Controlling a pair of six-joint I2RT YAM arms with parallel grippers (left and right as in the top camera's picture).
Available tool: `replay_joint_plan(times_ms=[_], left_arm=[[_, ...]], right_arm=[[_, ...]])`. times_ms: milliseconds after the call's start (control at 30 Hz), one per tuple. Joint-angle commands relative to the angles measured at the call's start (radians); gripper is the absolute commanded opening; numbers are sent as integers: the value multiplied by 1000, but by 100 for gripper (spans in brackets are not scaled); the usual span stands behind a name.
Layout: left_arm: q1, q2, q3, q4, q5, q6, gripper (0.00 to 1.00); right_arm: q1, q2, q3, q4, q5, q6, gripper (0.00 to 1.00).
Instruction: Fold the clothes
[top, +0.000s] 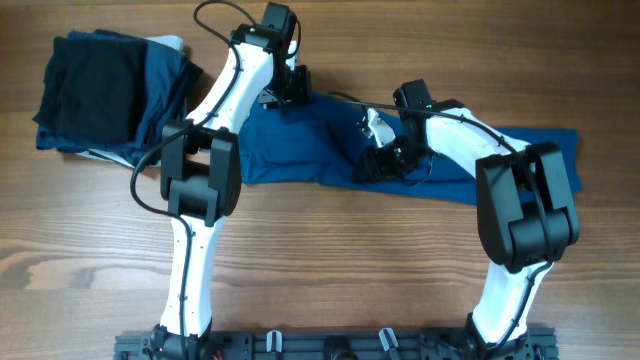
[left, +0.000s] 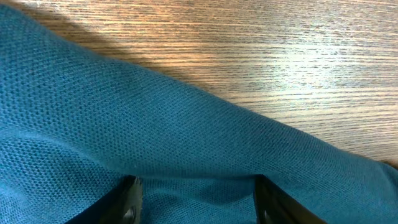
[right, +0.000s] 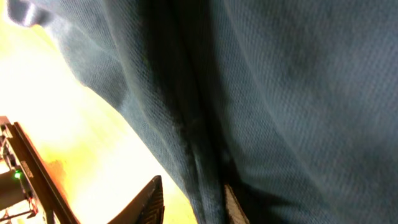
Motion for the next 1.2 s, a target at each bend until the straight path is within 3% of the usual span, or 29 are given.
replay_joint_plan(times_ms=[0,100,200,267,333,400,467,700,733,800,833,1000,1167], left_arm=[[17,-40,-5,3,-31,10,56],[16,-87,24,-13,-31,10,56],[7,-183,27,-38,-31,9,53],[6,-212,27,-67,-31,9,50],[14,-212,27,-128,-31,5,51],[26,-211,27,-182,-32,6,55],[42,-211,27,-217,-86,5,63],[75,-211,27,-260,-117,6,64],[75,-211,26,-264,-117,6,64],[75,-211,26,-269,-117,6,64],[76,-211,26,-276,-117,6,64],[113,-211,26,-322,-120,5,53],[163,-211,26,-349,-116,-2,54]], right_arm=[[-58,-93,110,-3,-11,-24,36],[-209,-246,179,-72,102,11,41],[-397,-309,179,-217,537,6,42],[-505,-286,166,-220,688,10,42],[-622,-233,150,-168,689,-49,46],[-705,-174,150,-121,688,-50,63],[-781,-109,150,-88,655,-40,71],[-840,86,150,-11,579,-43,70],[-840,103,150,-9,577,-43,59],[-841,111,150,3,548,-43,15],[-845,110,153,21,532,-40,8],[-945,110,216,32,510,-40,4],[-1042,110,380,-58,499,-43,4]])
